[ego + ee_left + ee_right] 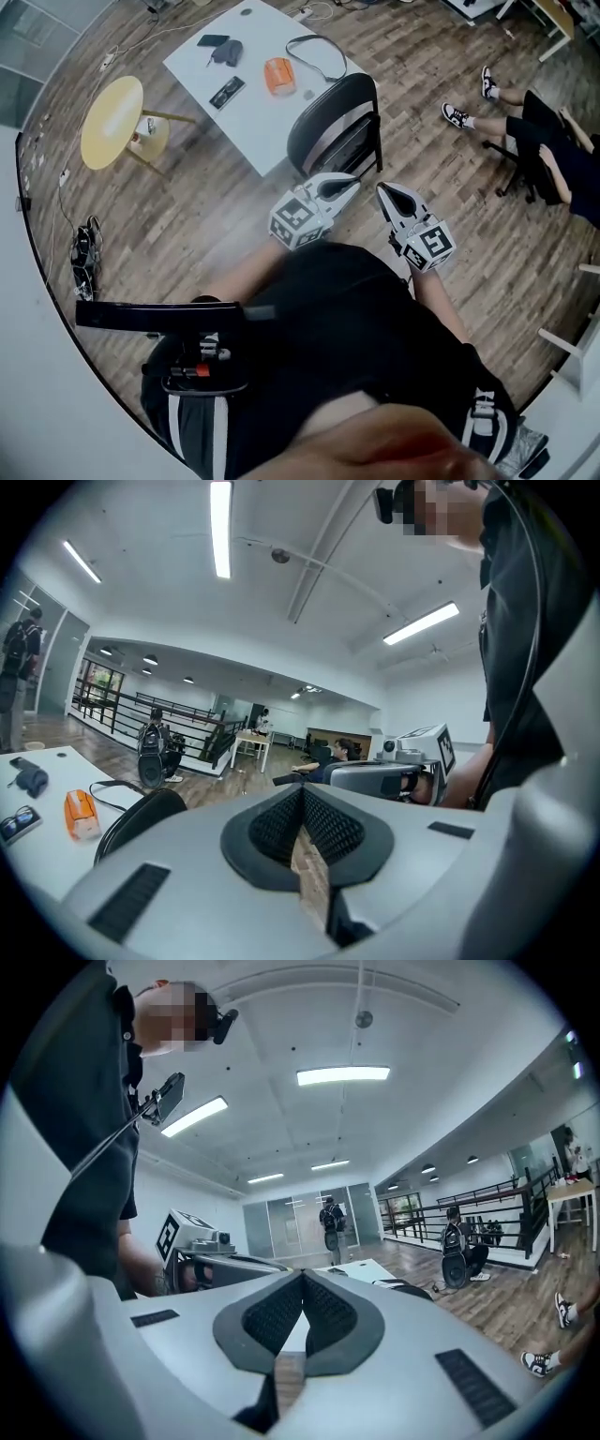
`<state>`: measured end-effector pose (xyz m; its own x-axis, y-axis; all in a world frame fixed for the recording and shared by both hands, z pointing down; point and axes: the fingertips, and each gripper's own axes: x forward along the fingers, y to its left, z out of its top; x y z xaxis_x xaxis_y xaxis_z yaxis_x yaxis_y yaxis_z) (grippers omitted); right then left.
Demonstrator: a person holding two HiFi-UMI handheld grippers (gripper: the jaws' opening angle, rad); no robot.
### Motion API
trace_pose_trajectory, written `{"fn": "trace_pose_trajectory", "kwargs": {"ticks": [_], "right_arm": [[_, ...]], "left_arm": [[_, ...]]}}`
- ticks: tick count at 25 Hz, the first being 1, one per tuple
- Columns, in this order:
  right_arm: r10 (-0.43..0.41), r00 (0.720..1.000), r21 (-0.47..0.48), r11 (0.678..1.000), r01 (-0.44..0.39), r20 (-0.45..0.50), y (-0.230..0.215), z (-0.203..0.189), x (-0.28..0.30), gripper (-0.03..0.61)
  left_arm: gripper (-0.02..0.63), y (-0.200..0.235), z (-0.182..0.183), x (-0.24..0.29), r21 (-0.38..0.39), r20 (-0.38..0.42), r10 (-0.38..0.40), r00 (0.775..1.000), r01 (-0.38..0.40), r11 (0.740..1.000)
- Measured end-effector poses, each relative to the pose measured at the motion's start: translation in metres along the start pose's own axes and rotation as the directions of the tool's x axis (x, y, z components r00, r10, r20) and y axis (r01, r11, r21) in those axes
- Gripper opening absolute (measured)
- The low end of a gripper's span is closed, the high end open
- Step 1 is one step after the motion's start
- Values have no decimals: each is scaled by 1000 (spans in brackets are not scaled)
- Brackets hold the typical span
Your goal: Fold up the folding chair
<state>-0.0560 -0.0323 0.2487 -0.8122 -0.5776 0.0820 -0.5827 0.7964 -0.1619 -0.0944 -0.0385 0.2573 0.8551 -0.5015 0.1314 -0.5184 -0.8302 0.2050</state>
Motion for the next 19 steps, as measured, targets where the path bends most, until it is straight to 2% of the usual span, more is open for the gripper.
{"fn": "trace_pose_trajectory", "kwargs": {"ticks": [6,19], "right_arm": [[24,1000,-42,999,-24,9,10,6,-1,11],[31,1000,-31,999,-31,3,16,3,-9,11]], "left_arm": [[5,1,2,1,32,6,9,1000,-9,999],[6,-10,4,3,34,25,-9,1000,8,999]]}}
